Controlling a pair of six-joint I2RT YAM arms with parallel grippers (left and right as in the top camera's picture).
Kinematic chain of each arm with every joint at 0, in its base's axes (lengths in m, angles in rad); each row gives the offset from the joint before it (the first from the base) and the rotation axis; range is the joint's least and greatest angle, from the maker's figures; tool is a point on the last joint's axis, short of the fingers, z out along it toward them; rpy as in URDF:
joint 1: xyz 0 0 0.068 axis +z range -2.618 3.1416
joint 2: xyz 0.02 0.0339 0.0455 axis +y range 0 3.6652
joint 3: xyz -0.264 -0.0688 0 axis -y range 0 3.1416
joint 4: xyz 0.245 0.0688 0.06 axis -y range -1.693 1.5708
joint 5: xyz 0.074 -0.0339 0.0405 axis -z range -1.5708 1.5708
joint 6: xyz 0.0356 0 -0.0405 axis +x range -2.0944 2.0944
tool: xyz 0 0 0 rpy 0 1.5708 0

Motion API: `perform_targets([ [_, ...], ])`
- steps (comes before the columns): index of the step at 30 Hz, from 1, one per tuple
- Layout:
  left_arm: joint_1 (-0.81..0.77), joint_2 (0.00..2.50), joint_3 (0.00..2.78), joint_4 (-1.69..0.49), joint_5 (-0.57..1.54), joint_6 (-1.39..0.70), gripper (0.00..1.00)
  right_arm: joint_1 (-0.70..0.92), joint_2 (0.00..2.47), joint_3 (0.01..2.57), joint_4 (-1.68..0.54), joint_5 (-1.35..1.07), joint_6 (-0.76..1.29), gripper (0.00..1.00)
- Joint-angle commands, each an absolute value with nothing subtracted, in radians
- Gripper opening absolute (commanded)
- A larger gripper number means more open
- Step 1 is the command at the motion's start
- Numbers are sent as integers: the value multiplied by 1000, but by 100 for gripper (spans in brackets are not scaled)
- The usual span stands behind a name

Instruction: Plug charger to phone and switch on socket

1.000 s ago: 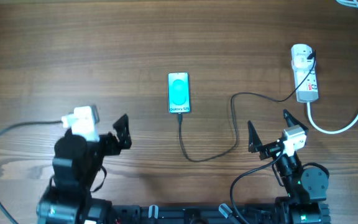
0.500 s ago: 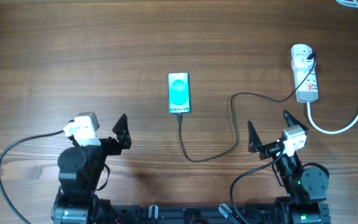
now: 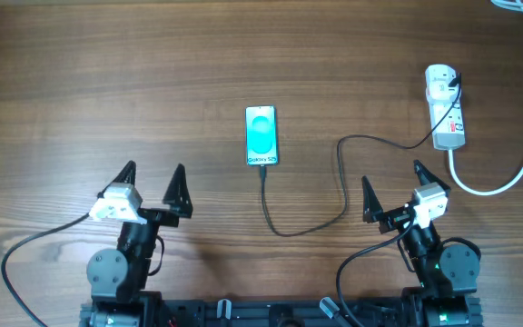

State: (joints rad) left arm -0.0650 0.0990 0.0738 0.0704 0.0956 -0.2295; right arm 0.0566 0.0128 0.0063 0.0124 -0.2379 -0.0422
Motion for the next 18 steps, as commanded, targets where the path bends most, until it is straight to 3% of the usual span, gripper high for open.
perform_targets([
  [1,-56,29,33,80,93,-216,100,62,4,6,15,-230,-25,100],
  [11,-46,3,6,90,43,-216,100,62,4,6,15,-230,-25,100],
  [18,-46,3,6,-73,-24,-182,100,62,4,6,15,-230,-25,100],
])
